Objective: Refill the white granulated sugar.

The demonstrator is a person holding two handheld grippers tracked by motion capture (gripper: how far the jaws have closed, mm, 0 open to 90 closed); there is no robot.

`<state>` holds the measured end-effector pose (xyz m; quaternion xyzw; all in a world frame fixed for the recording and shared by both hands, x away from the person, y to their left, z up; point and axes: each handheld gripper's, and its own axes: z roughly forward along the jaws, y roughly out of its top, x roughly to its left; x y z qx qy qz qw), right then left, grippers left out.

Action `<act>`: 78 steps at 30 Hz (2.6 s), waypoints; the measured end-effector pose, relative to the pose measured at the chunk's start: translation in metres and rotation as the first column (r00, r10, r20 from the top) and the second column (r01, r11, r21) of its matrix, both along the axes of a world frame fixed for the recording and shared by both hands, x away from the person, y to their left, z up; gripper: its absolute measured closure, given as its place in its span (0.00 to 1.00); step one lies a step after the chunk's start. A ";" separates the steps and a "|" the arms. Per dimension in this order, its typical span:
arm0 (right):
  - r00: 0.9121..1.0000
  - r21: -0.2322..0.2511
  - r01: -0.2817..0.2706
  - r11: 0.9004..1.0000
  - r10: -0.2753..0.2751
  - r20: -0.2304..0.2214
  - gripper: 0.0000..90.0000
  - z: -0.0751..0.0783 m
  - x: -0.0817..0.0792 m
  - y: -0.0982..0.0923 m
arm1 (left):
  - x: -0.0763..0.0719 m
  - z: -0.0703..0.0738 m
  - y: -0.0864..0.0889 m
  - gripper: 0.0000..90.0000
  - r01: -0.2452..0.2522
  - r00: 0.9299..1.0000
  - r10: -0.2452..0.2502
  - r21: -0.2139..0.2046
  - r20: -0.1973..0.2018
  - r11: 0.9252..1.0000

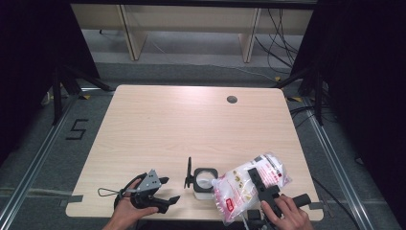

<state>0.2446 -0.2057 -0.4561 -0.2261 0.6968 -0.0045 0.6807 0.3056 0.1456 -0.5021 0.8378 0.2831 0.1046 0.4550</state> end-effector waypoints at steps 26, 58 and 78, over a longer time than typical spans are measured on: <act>1.000 -0.011 0.007 1.000 -0.007 -0.002 0.51 -0.001 -0.001 0.000 | 0.000 0.000 0.000 0.26 0.004 1.000 -0.004 0.000 -0.004 1.000; 1.000 -0.061 0.001 0.998 0.000 0.019 0.51 0.003 -0.002 0.002 | 0.000 0.000 0.000 0.26 -0.001 1.000 0.001 -0.003 -0.008 1.000; 1.000 -0.049 0.017 0.999 -0.016 0.015 0.52 0.002 -0.003 0.000 | 0.000 -0.001 -0.001 0.26 -0.003 1.000 0.003 -0.012 -0.013 1.000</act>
